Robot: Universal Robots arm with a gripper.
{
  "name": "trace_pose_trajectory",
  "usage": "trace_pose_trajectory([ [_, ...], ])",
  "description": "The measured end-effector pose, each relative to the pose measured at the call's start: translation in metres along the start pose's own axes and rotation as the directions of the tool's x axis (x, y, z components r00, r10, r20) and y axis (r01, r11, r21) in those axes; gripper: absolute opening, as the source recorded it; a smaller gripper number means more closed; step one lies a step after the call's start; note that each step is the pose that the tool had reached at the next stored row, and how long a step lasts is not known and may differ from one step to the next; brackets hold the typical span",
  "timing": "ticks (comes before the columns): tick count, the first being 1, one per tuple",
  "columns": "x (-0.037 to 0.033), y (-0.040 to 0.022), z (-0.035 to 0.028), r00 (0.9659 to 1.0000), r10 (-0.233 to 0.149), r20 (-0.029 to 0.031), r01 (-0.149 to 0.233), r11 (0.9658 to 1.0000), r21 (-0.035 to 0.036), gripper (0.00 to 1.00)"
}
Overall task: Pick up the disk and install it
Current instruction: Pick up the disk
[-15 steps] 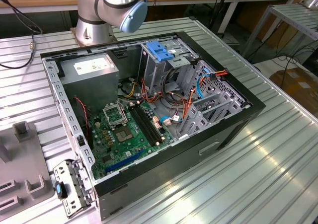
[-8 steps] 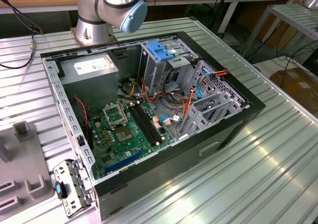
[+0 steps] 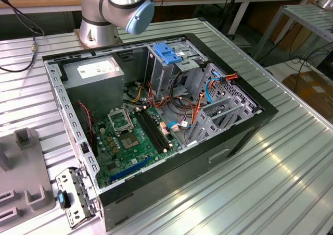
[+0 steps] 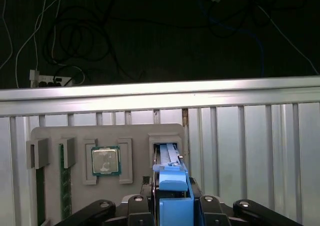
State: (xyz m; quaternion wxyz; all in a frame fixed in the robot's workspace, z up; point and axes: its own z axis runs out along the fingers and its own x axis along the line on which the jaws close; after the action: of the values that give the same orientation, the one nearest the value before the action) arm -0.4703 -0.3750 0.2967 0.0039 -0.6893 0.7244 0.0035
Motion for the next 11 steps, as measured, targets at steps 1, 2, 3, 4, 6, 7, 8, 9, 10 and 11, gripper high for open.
trace_pose_trajectory([
  [1,0.0000,0.0000,0.0000,1.0000,0.000,0.0000,0.000,1.0000,0.0001,0.37],
  [2,0.0001,0.0000,0.0000,1.0000,0.000,0.0000,0.000,1.0000,0.0001,0.37],
  [3,0.0001,0.0000,0.0001,1.0000,0.000,0.0000,0.000,1.0000,0.0001,0.37],
  [4,0.0001,0.0000,0.0001,1.0000,0.000,0.0000,0.000,1.0000,0.0001,0.37],
  [6,0.0002,0.0000,0.0001,1.0000,0.000,0.0000,0.000,1.0000,0.0001,0.37],
  [7,0.0002,0.0000,0.0001,1.0000,-0.001,0.0000,0.001,1.0000,0.0001,0.37],
  [8,0.0002,0.0000,0.0001,0.9999,-0.012,-0.0001,0.012,0.9999,0.0000,0.37],
  [9,0.0002,0.0000,0.0001,0.9997,-0.023,0.0000,0.023,0.9997,-0.0002,0.37],
  [10,0.0002,0.0000,0.0001,0.9997,-0.023,0.0000,0.023,0.9997,-0.0001,0.37],
  [11,0.0002,0.0000,0.0000,0.9997,-0.024,0.0000,0.024,0.9997,-0.0002,0.37],
])
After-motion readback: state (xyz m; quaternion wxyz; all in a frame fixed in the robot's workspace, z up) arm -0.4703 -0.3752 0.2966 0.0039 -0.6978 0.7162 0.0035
